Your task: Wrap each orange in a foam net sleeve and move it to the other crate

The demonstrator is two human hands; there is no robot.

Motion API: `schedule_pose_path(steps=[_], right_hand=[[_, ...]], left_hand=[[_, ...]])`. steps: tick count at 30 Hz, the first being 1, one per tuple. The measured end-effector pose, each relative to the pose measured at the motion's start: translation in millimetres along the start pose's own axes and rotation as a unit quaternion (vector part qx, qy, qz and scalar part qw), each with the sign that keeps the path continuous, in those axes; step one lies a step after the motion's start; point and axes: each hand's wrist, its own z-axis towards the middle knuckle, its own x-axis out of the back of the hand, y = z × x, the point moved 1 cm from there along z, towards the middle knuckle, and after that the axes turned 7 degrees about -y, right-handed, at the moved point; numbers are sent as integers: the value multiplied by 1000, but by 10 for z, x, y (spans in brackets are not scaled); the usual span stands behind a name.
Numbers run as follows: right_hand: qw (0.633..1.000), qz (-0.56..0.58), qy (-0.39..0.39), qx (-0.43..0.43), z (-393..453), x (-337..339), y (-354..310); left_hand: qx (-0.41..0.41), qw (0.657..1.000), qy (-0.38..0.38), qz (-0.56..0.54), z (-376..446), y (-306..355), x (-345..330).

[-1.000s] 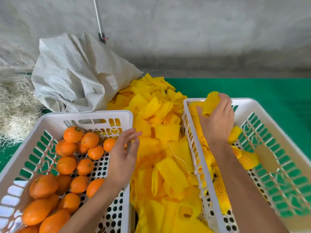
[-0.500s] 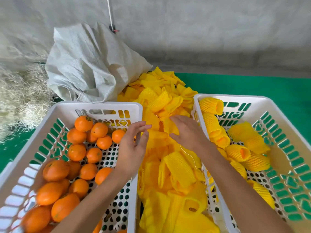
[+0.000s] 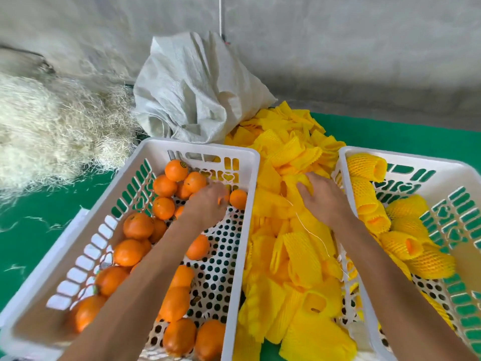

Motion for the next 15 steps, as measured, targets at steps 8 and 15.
schedule_pose_path(steps=[8, 15], right_hand=[[971, 225, 80, 2, -49, -138, -366], [961, 248, 118, 31, -18, -196, -358]], left_hand=[[167, 896, -347, 221, -169, -352, -491], [160, 985, -65, 24, -54, -232, 58]])
